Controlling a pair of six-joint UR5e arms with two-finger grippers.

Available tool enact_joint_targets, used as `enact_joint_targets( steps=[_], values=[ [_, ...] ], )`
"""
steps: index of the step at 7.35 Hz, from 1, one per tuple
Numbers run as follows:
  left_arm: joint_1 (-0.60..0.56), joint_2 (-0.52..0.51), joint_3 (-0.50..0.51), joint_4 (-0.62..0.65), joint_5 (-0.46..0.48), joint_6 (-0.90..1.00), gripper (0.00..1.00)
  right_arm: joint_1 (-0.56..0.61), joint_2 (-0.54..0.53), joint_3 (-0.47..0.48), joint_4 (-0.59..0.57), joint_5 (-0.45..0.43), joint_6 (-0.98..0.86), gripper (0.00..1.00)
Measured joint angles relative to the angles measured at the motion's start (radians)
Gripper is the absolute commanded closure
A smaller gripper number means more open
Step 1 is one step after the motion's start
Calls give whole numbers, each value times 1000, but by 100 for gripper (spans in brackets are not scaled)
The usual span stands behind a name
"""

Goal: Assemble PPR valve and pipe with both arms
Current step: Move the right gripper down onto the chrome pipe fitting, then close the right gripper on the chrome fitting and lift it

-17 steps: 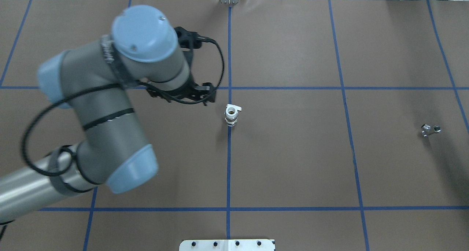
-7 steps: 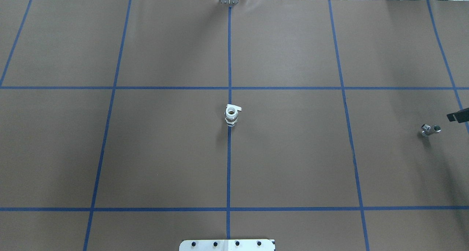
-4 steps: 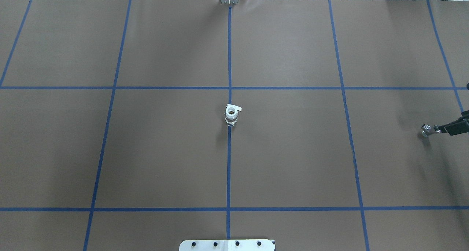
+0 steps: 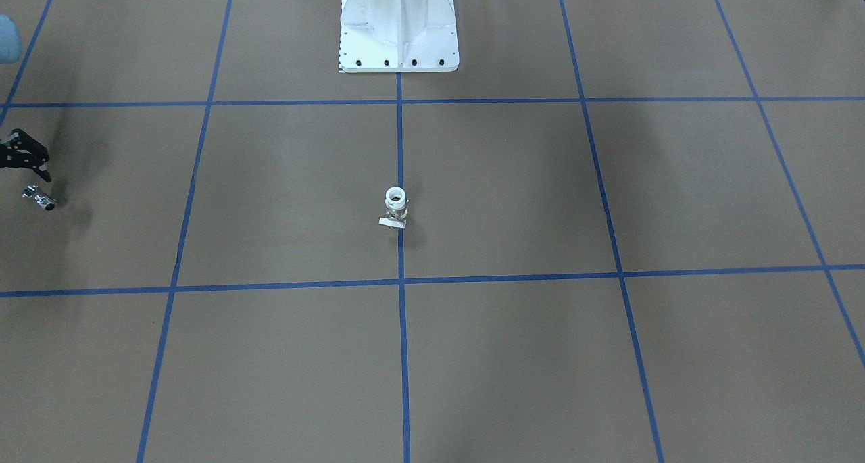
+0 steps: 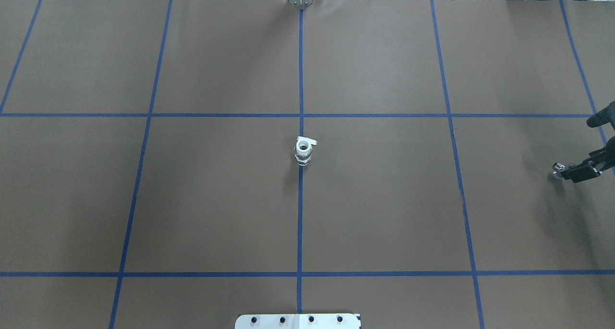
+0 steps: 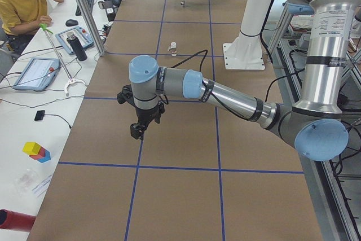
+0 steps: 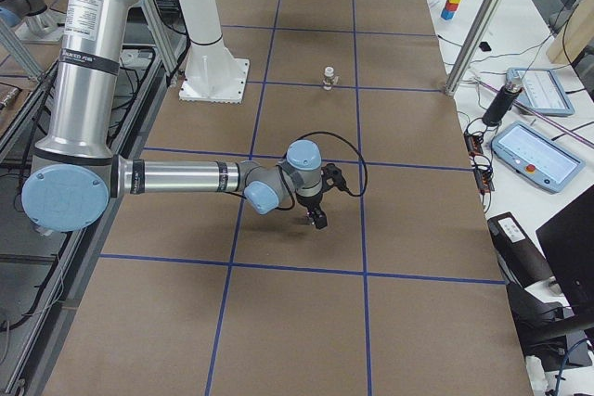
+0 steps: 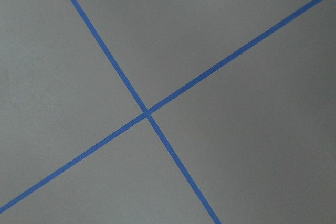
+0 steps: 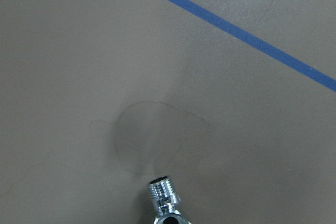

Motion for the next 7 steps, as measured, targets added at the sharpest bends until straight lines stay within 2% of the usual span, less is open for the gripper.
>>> enact_joint_targets(
  steps=[1,3,4,7],
  values=[
    [0,2,3,-14,0,0,0,-11,1,-3,1,0,0,30],
    [0,3,6,-22,0,-1,0,-25,1,-5,2,2,-6,31],
    [0,5,6,-23,0,-1,0,-28,0,-5,2,1,-10,41],
    [0,28,4,-46,0,-1,0,-29,-1,-10,2,-3,-15,45]
  ],
)
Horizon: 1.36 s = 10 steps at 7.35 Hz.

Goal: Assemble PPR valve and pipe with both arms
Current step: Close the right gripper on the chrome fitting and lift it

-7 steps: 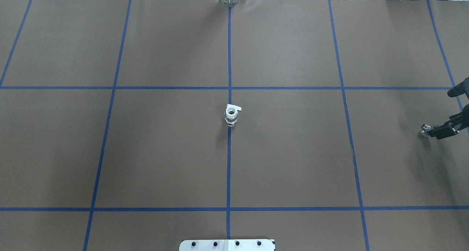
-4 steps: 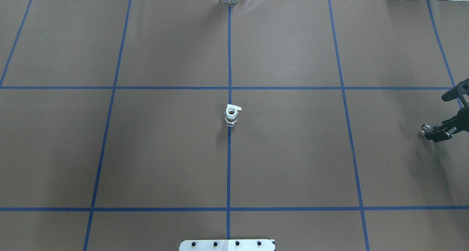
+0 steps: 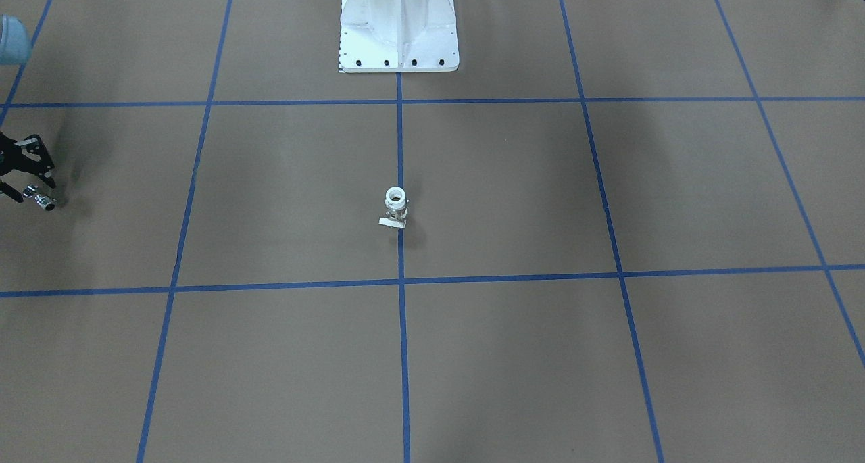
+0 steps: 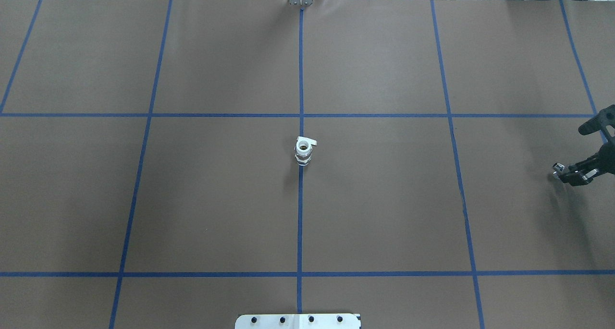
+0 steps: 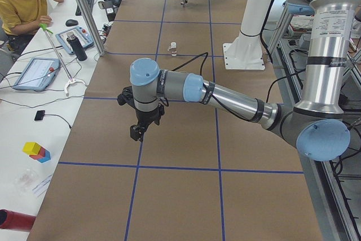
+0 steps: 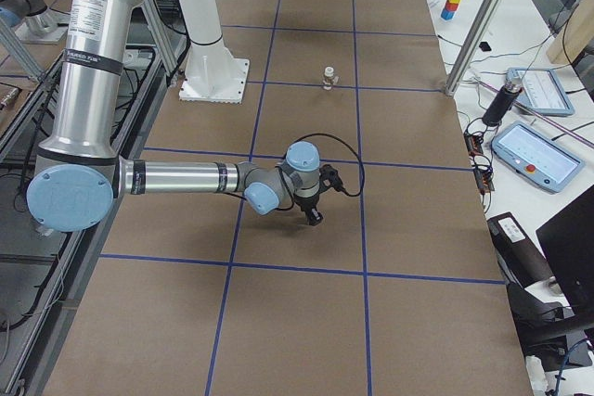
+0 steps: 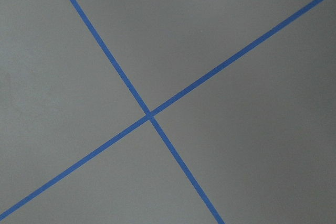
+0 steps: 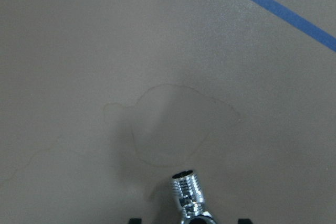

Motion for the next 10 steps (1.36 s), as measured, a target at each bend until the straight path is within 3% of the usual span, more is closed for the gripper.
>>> enact_joint_targets(
  steps=[1,2,3,4,10],
  values=[
    [0,6,0,-9,0,0,0,0,0,-2,0,-1,0,46],
    [0,9,1,-13,0,0,0,0,-1,-2,0,-1,0,60],
    [0,10,1,-15,0,0,0,0,-1,-2,0,-2,0,89],
    [0,11,1,-15,0,0,0,1,0,-2,0,-4,-1,100],
    [-1,20,3,-15,-1,-8,0,2,27,20,-5,-2,17,100]
  ],
)
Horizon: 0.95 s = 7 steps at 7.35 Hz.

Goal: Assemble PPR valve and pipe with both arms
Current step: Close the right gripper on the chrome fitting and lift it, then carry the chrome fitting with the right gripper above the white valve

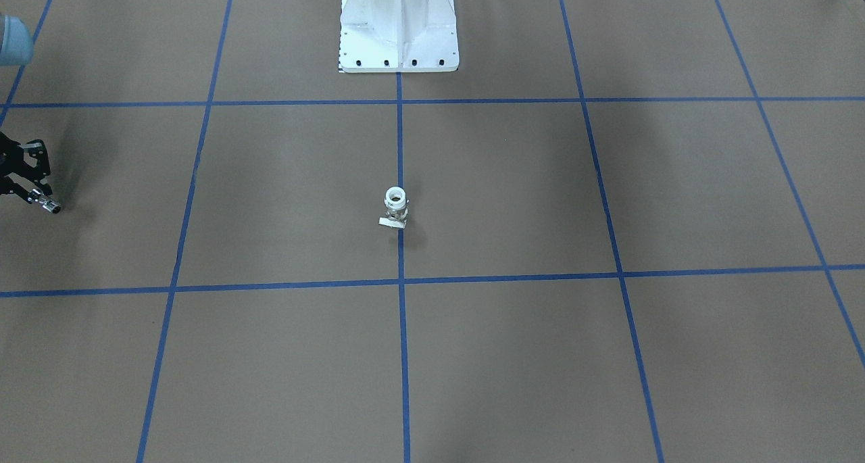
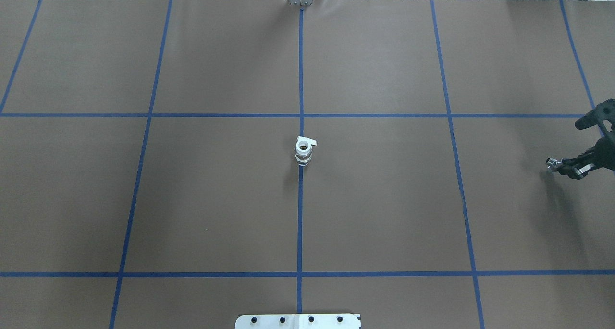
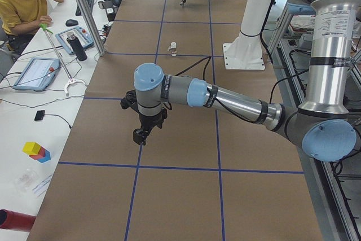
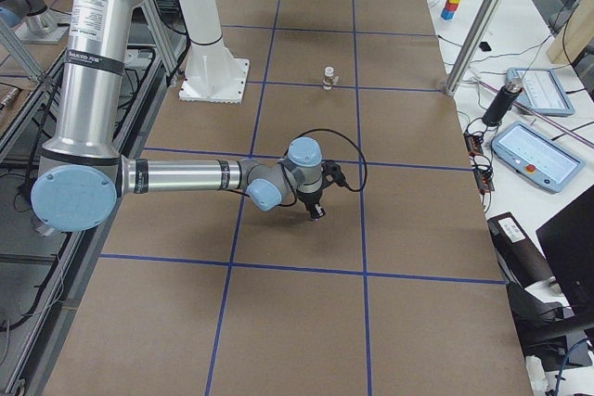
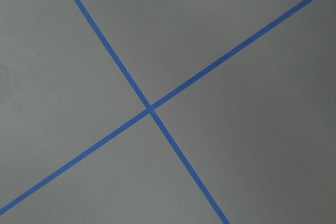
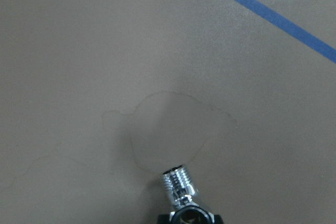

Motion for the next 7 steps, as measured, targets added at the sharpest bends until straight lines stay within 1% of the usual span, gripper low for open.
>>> enact_joint_targets(
  steps=[2,3,4,5,6,7],
  values=[
    [0,32,6,-10,0,-77,0,5,50,8,-8,17,83,100],
    [-8,71,8,-50,0,-125,0,21,80,13,-14,51,137,100],
    [-22,123,8,-116,-11,-200,0,46,109,31,-43,92,171,100],
    [-31,167,12,-183,-38,-306,0,65,138,78,-121,121,186,100],
    [-35,191,18,-226,-60,-402,0,74,178,142,-237,133,199,100],
    [-38,206,15,-244,-69,-470,0,77,247,203,-381,138,232,100]
  ],
)
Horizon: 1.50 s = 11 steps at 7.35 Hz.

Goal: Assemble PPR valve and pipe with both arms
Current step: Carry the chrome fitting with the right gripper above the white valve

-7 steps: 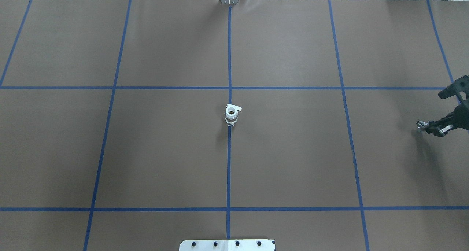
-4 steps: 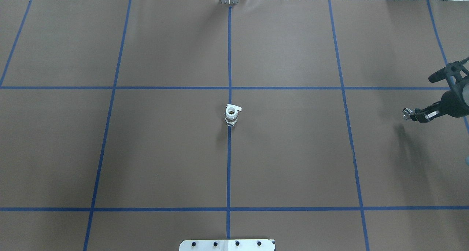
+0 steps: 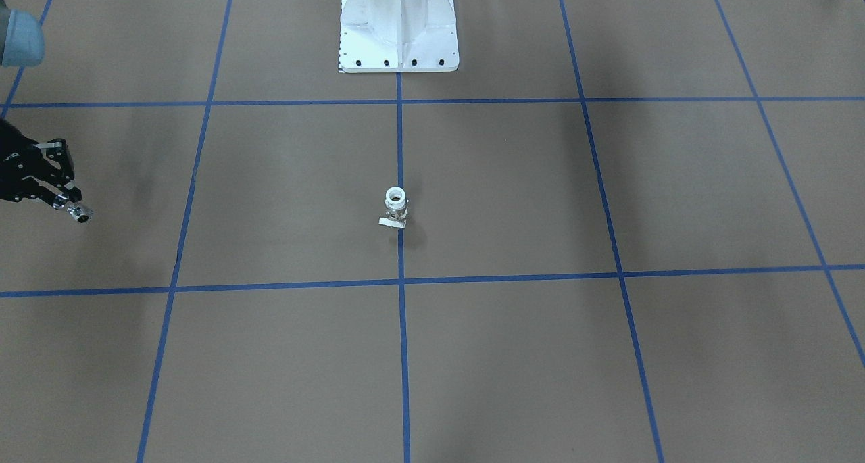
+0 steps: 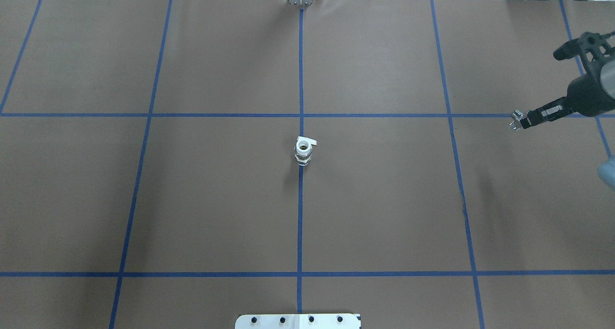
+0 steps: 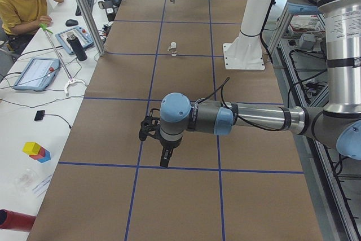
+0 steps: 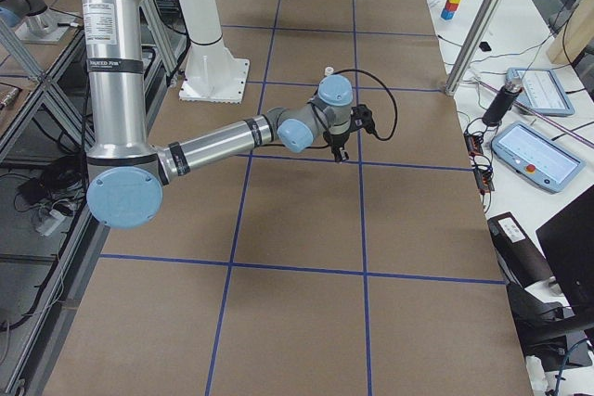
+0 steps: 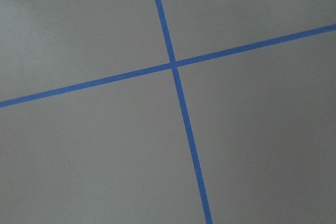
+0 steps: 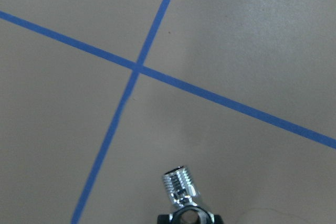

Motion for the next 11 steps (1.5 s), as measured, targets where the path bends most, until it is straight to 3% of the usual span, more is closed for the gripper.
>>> enact_joint_targets(
  steps=[2,3,6,8,11],
  values=[
    [0,18,-1,-4,52,-40,0,-26,186,48,-223,-4,124,100],
    [0,19,-1,-2,101,-41,0,-68,265,51,-276,-25,223,100],
    [4,21,-6,0,141,-40,0,-259,502,21,-433,-194,613,100],
    [6,29,-4,1,144,-40,0,-380,646,-29,-522,-337,924,100],
    [9,33,-2,1,142,-40,0,-484,812,-196,-586,-445,1160,100]
  ],
)
